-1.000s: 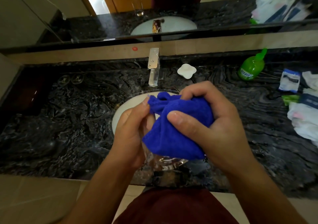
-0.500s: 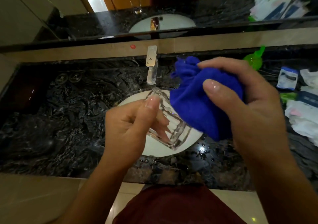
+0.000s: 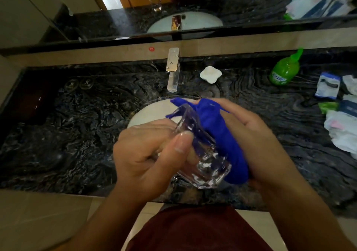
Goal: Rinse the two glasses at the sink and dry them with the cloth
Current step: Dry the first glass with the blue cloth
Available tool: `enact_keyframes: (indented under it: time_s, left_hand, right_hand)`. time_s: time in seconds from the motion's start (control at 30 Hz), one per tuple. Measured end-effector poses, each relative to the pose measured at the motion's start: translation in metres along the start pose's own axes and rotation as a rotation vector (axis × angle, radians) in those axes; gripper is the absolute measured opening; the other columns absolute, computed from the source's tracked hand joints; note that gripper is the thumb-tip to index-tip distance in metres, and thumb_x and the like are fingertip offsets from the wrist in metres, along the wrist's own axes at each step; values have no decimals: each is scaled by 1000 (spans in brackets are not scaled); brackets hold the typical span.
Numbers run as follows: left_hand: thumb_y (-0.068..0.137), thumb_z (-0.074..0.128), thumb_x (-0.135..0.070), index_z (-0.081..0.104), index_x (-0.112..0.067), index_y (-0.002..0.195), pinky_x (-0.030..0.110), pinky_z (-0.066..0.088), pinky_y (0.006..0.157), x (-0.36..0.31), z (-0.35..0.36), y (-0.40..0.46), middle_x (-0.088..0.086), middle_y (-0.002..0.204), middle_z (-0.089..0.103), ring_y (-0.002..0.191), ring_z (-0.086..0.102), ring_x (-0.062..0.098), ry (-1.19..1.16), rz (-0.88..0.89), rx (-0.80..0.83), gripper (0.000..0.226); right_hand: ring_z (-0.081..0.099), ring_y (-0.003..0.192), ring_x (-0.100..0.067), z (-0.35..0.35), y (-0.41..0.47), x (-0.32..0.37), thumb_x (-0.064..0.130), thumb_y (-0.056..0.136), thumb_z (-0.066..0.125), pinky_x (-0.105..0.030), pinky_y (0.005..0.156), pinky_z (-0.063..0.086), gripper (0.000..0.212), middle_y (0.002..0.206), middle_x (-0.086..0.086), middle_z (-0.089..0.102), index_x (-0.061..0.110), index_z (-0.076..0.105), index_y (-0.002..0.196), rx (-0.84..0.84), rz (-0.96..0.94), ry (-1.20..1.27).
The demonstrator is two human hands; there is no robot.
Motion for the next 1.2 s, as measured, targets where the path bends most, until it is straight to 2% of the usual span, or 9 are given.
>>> enact_keyframes:
  time_s: [0.13,0.2,0.33,0.43,0.57,0.67,0.87,1.03,1.2]
  left_hand:
    - [107,45,-37,67,-15,71,28,50,59,4,3,3,-6,65,68,60,67,11,-55,101,-72,47]
    - [106,49,-37,69,-13,80,33,52,59,11,5,4,-5,71,69,63,69,14,-40,103,-88,41]
    - [100,56,-35,72,-18,85,34,56,67,25,10,10,-4,81,74,73,72,16,-43,-70,55,28]
    - [91,66,-23,71,-4,88,40,59,71,33,16,9,4,86,76,80,74,22,-103,-216,173,20]
    - [85,76,-23,67,-1,88,51,57,69,36,20,6,8,82,75,76,73,29,-152,-310,330,24]
    - [87,74,-25,67,-12,87,47,58,69,39,22,1,3,79,75,73,74,22,-163,-372,381,15]
    - [87,72,-24,73,-13,93,22,56,74,35,27,5,-6,85,77,83,74,11,-17,-317,432,13]
    - [87,75,-21,71,-15,92,36,57,75,28,26,-1,-4,83,77,80,74,17,-82,-272,445,9]
    - [84,78,-18,73,-8,95,46,55,77,29,29,-5,-1,91,75,87,72,25,-99,-208,432,16]
  right_hand:
    - [73,74,-9,3,-1,-22,36,80,66,-25,71,60,18,83,4,78,29,83,79,-9,146,332]
    - [74,84,-13,-2,-2,-21,37,87,69,-32,78,59,15,92,3,78,28,80,93,-20,88,358]
    - [75,101,-25,-18,-5,-3,42,87,67,-38,82,62,37,112,-6,76,25,70,119,-115,-100,105]
    - [75,94,-12,-17,-15,14,40,87,70,-20,71,58,31,106,6,76,31,67,117,-213,-249,-114]
    - [72,81,-6,-13,-9,15,44,90,69,-13,65,51,21,91,12,74,32,68,107,-147,-226,-264]
    - [70,81,-5,-22,0,18,49,90,64,-15,66,50,21,90,14,73,34,69,103,-149,-190,-398]
    - [59,108,-3,9,3,39,63,83,67,-14,83,47,51,122,21,54,41,57,128,13,-344,-730]
    - [71,79,-6,6,21,16,51,91,62,-20,70,54,32,93,2,74,28,69,112,120,-93,-399]
    - [75,87,-23,-5,22,-18,39,87,70,-34,80,59,26,98,-16,77,19,78,102,95,157,77]
Point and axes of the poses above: each hand's wrist, its own y-axis towards the middle knuckle, its own z-axis out of the palm, x = y × z, the point moved 8 cm from there along y, towards the middle knuckle
